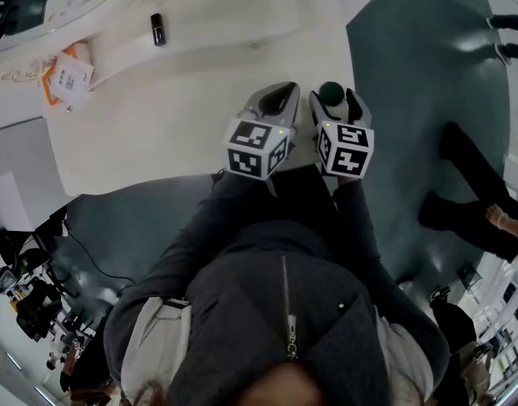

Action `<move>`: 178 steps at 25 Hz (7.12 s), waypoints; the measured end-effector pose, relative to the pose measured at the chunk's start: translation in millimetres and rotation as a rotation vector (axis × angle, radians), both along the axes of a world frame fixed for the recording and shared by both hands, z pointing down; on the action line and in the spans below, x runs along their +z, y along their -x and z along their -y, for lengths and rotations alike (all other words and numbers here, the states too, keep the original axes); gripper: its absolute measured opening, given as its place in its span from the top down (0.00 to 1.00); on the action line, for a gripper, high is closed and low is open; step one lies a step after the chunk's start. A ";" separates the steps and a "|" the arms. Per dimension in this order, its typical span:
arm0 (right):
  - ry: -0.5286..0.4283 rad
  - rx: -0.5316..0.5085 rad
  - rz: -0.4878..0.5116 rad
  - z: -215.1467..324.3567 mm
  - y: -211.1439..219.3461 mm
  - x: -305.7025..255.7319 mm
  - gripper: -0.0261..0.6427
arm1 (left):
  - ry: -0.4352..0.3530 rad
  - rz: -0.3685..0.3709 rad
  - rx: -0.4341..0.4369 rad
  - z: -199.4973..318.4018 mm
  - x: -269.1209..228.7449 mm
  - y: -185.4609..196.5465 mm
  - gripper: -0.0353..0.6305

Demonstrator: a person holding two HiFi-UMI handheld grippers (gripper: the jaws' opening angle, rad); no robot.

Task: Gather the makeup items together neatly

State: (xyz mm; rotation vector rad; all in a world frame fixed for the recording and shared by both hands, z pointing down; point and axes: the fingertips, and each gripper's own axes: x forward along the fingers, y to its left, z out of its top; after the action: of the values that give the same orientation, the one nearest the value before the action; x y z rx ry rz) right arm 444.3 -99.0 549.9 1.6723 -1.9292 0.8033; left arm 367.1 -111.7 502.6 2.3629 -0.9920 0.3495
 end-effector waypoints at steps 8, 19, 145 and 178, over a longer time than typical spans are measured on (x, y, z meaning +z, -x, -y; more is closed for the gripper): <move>0.043 -0.013 -0.061 1.5 0.5 10.3 0.46 | 0.024 0.005 -0.010 -0.3 7.2 3.3 0.93; 0.073 0.012 -0.073 0.0 -1.4 11.6 0.50 | 0.033 0.004 -0.008 -6.2 9.1 3.8 0.93; -0.203 -0.572 -0.058 164.4 263.1 -131.1 0.91 | -0.054 -0.030 -0.310 97.0 -75.6 233.1 0.93; -0.098 -0.572 -0.088 185.4 288.3 -95.3 0.91 | -0.011 -0.048 -0.341 93.4 -56.6 246.2 0.93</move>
State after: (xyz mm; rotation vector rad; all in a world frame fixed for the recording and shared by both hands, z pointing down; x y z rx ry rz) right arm 156.0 -284.4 454.7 1.0808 -2.2438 0.4084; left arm 120.8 -205.1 446.0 2.1481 -1.3475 0.1560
